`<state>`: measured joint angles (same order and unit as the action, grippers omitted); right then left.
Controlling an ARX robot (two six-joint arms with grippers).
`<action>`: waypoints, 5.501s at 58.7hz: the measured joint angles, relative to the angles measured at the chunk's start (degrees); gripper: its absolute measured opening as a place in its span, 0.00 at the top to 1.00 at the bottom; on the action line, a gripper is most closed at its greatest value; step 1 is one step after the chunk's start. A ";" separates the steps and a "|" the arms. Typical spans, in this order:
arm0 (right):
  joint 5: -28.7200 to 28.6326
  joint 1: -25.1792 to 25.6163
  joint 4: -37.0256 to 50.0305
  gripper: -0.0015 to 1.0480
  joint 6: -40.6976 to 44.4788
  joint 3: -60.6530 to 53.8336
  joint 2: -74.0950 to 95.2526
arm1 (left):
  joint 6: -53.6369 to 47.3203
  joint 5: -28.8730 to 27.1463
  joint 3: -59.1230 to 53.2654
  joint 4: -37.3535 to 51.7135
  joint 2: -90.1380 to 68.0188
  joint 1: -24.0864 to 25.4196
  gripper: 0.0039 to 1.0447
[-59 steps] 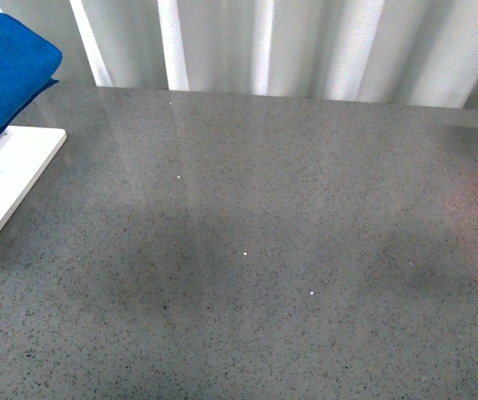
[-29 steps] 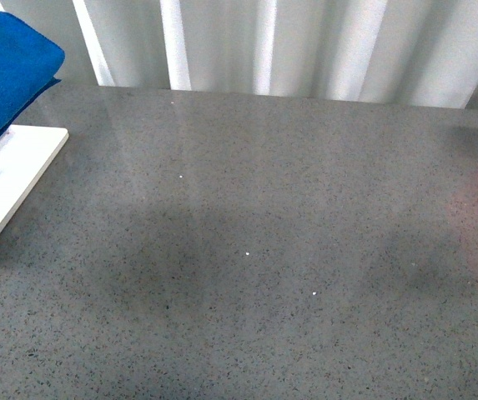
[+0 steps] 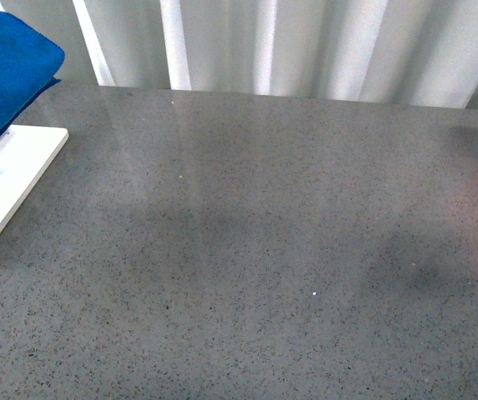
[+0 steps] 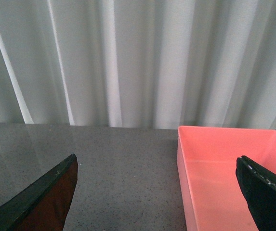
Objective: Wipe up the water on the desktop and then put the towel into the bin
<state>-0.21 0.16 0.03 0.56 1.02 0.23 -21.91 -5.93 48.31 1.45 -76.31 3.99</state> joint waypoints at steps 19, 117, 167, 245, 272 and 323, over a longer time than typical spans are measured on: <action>0.00 0.00 0.00 0.07 0.00 0.00 0.00 | -2.27 0.37 12.83 -2.95 -18.56 1.68 0.06; 0.00 0.00 0.00 0.07 0.00 0.00 0.00 | 6.43 4.72 22.14 -8.17 -32.76 1.05 0.97; 0.00 0.00 0.00 0.07 0.00 0.00 0.00 | 22.05 30.23 15.69 -6.82 -7.34 -12.33 0.97; -26.38 -13.88 26.58 0.07 -23.98 26.18 72.74 | 31.28 25.55 13.49 0.92 -11.28 -26.91 0.97; -30.80 -20.96 38.03 0.07 -24.06 35.58 91.47 | 31.28 25.59 13.49 0.92 -11.28 -26.93 0.97; -35.45 -27.15 58.34 0.64 -23.26 42.84 104.52 | 31.26 25.42 13.51 0.96 -11.28 -26.86 0.97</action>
<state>-35.66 -26.98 58.37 -22.70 43.86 104.75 9.34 19.49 61.82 2.42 -87.59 -22.87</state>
